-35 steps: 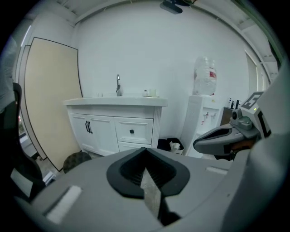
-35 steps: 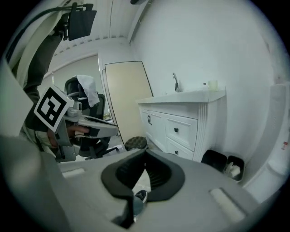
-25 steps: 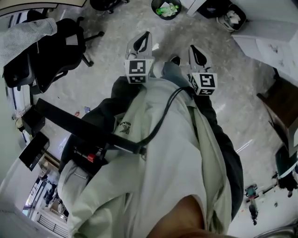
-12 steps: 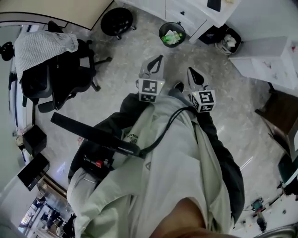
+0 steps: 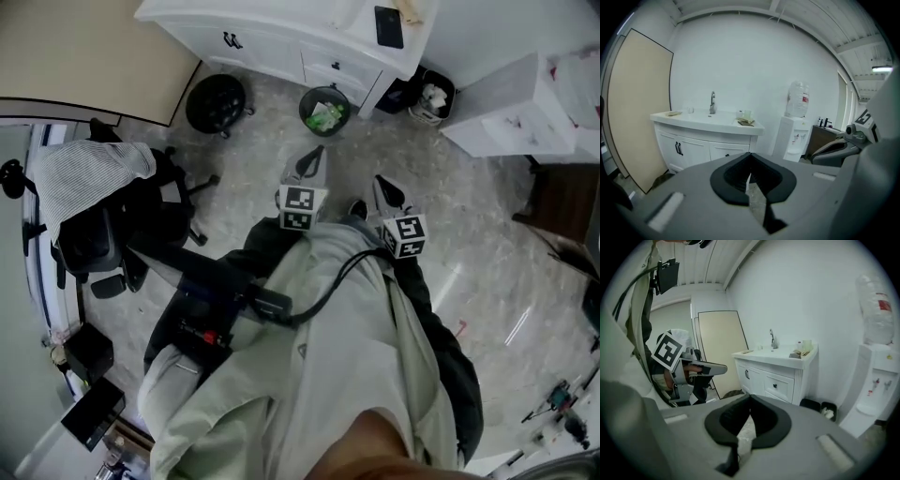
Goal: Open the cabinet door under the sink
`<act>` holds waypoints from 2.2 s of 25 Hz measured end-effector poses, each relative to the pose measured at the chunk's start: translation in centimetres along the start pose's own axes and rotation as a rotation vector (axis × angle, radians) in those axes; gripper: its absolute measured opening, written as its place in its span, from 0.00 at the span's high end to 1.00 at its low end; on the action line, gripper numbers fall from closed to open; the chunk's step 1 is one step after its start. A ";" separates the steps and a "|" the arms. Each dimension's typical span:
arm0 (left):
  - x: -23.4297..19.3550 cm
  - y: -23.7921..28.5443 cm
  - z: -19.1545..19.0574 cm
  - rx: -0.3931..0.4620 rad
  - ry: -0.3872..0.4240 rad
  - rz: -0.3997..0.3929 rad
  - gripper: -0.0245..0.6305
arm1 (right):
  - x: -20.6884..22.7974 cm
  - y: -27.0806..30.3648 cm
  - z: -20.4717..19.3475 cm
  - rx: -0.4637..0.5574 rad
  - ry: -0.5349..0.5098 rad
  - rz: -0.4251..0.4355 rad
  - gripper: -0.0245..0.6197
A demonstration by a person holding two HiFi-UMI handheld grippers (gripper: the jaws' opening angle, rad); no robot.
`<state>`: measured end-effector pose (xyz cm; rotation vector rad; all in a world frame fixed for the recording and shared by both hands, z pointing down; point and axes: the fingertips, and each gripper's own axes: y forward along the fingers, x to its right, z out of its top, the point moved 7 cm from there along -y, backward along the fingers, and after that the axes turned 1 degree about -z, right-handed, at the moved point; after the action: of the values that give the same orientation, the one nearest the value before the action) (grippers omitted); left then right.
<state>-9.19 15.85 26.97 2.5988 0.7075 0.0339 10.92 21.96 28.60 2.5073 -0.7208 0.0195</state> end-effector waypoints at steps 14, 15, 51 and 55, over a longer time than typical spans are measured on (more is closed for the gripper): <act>-1.4 0.4 0.2 -0.016 -0.004 -0.010 0.95 | -1.7 1.4 0.2 -0.034 -0.041 0.031 0.96; -1.3 0.2 -0.1 -0.021 -0.004 -0.010 0.95 | -1.7 1.3 0.1 -0.037 -0.043 0.033 0.96; 1.2 -1.6 -2.8 -0.066 -0.020 0.018 0.95 | -2.0 -0.9 -2.5 -0.087 -0.057 0.070 0.96; 1.3 -1.3 -2.5 -0.065 -0.024 0.015 0.95 | -1.7 -0.9 -2.4 -0.085 -0.057 0.066 0.96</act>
<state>-8.98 18.54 28.53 2.5384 0.6673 0.0296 10.19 24.62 29.92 2.4108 -0.8103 -0.0586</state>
